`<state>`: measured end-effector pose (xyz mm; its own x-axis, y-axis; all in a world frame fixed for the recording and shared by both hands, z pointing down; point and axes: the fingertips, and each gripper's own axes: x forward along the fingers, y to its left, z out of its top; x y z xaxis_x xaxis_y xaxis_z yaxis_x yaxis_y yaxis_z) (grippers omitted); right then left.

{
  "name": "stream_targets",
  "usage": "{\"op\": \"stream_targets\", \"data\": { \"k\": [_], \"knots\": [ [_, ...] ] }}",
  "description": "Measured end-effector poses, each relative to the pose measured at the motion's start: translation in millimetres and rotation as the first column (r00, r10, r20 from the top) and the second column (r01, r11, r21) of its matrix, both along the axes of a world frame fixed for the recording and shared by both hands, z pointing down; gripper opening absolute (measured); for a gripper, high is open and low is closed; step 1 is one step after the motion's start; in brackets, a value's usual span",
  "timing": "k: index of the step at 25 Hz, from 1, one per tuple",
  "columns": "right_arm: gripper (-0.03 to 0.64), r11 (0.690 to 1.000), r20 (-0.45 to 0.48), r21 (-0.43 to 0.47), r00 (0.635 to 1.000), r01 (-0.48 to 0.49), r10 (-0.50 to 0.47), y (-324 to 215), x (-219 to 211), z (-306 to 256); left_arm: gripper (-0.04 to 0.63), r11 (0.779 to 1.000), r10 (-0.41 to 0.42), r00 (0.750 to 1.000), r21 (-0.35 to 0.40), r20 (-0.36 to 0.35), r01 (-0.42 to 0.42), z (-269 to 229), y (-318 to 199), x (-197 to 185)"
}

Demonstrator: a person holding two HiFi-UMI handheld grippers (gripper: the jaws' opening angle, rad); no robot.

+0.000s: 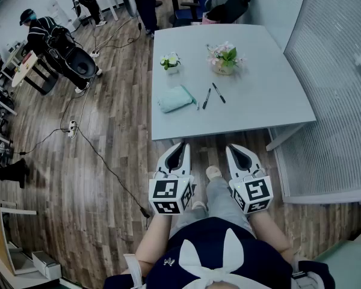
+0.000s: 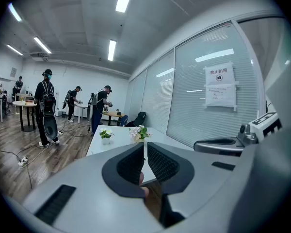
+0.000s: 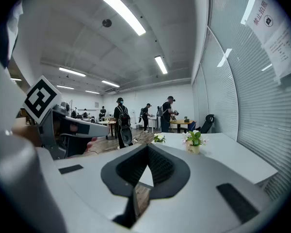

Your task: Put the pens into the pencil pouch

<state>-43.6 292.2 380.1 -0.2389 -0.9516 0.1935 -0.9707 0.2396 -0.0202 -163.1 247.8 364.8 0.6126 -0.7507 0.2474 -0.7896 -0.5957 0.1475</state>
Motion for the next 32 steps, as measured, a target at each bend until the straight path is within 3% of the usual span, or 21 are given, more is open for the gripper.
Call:
{"op": "stream_targets", "data": {
  "k": [14,17,20,32],
  "knots": [
    [0.031,1.0,-0.004,0.013,1.0,0.025,-0.025,-48.9,14.1,-2.2,0.042,0.999,0.031,1.0,0.022,-0.003,-0.031,-9.9,-43.0,27.5],
    [0.071,0.999,0.002,0.007,1.0,0.031,-0.031,-67.1,20.2,-1.4,0.134,0.999,0.036,0.999,0.005,0.008,-0.036,-6.7,-58.4,33.0],
    [0.151,0.999,-0.003,0.001,0.999,0.034,-0.034,-87.3,26.8,-2.1,0.168,1.0,0.029,0.999,-0.002,0.03,-0.029,-4.1,-76.8,37.5],
    [0.156,0.995,0.022,-0.056,0.997,0.082,-0.08,-164.1,56.1,8.5,0.189,0.995,-0.039,0.998,-0.091,0.052,0.043,12.8,-158.5,54.9]
  ]
}}
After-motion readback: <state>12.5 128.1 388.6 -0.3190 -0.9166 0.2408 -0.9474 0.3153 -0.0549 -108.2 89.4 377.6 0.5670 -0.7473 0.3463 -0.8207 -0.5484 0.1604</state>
